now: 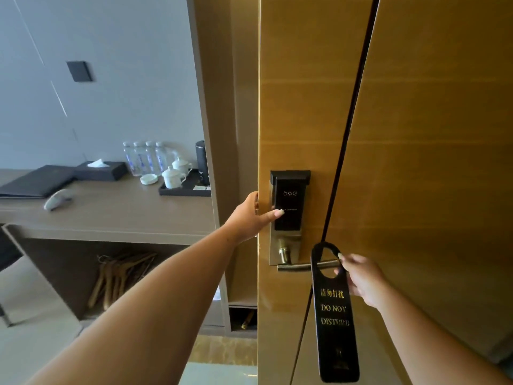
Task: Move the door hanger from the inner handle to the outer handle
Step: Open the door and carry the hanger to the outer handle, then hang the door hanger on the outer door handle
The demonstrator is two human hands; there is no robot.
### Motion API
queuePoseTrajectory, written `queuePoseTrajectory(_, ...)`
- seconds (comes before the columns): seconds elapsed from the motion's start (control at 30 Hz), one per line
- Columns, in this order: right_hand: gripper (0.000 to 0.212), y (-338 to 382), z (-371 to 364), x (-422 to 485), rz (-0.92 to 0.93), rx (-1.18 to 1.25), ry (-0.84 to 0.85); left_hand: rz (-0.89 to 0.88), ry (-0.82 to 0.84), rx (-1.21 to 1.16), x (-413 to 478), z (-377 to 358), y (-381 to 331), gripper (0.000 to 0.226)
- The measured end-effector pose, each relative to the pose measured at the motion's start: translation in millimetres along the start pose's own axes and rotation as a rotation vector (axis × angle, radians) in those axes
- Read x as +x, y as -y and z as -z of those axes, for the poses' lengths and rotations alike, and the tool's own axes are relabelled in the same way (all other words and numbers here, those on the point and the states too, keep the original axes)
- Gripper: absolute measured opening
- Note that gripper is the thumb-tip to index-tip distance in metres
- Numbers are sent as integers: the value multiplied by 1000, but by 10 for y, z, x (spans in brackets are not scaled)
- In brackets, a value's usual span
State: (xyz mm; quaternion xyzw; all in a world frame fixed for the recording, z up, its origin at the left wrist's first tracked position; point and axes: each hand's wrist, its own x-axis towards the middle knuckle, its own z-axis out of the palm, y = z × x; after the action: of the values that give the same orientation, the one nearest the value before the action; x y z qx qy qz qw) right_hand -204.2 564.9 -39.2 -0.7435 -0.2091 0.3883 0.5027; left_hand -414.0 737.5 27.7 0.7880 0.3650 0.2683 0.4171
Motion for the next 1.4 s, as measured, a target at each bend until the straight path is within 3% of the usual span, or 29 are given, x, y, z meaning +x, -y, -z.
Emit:
queuePoseTrajectory(0.13,27,-118,-96,119,11,38,20,4,16,17,19,3,0,83)
queuePoseTrajectory(0.33,19,-264,-212,159,-29,386,66,2,15,1,35,-15,19,77)
queuePoseTrajectory(0.53,27,-437,-544,115,-14,221,140,11,22,-27,62,-17,18,80)
queuePoseTrajectory(0.67,25,-424,-893,38,34,234,182,8,22,-14,73,-28,26,77)
queuePoseTrajectory(0.83,6,-469,-957,64,34,325,126,33,35,-22,80,-23,16,81)
queuePoseTrajectory(1.07,14,-445,-886,111,157,164,-48,32,36,-14,74,-8,52,84)
queuePoseTrajectory(1.27,9,-428,-850,110,142,270,-26,40,37,9,77,2,61,87)
queuePoseTrajectory(1.4,5,-457,-739,94,31,406,27,37,49,8,48,-2,47,94)
